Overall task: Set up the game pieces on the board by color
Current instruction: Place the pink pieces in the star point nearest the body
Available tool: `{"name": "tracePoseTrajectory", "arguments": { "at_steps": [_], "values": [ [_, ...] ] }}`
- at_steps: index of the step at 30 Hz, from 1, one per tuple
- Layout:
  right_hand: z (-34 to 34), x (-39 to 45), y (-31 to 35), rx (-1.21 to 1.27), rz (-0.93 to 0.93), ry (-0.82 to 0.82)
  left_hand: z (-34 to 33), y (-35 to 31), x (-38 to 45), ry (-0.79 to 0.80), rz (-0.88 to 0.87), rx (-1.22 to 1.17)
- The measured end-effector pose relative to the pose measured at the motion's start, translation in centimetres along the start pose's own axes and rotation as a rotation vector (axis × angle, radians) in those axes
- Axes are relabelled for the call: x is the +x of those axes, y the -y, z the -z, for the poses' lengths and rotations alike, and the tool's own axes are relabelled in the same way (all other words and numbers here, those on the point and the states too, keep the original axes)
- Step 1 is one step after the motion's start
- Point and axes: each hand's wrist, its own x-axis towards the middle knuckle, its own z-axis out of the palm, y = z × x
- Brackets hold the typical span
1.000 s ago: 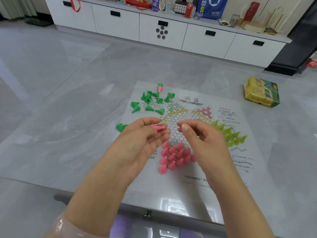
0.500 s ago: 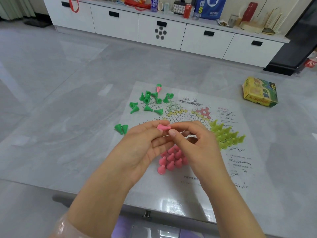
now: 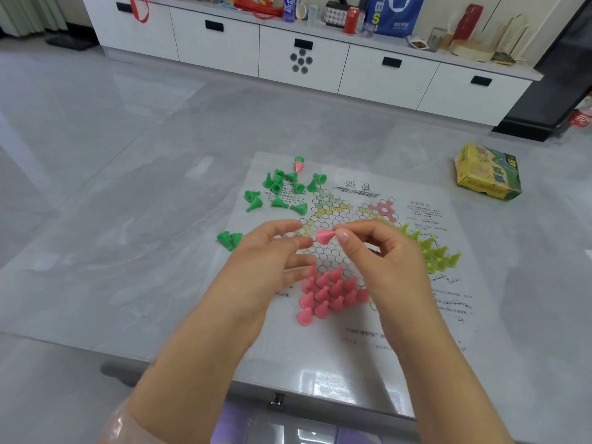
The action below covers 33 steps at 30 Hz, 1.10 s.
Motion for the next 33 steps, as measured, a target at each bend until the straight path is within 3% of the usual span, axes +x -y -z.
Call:
{"name": "tracePoseTrajectory", "arguments": {
  "at_steps": [4,11,33],
  "values": [
    [1.6,1.2,-1.5,-0.044,-0.144,-0.069,0.8,-0.6,0.0,-0.126,-0.059,0.025],
    [0.5,1.2,-2.6,-0.019,-0.334,0.009,0.7,-0.9,-0.1,-0.137,-0.059,0.055],
    [-0.6,1.5,-3.0,-0.186,-0.288,0.025,1.2,-1.2,-0.1,-0.148,-0.073,0.032]
  ]
}}
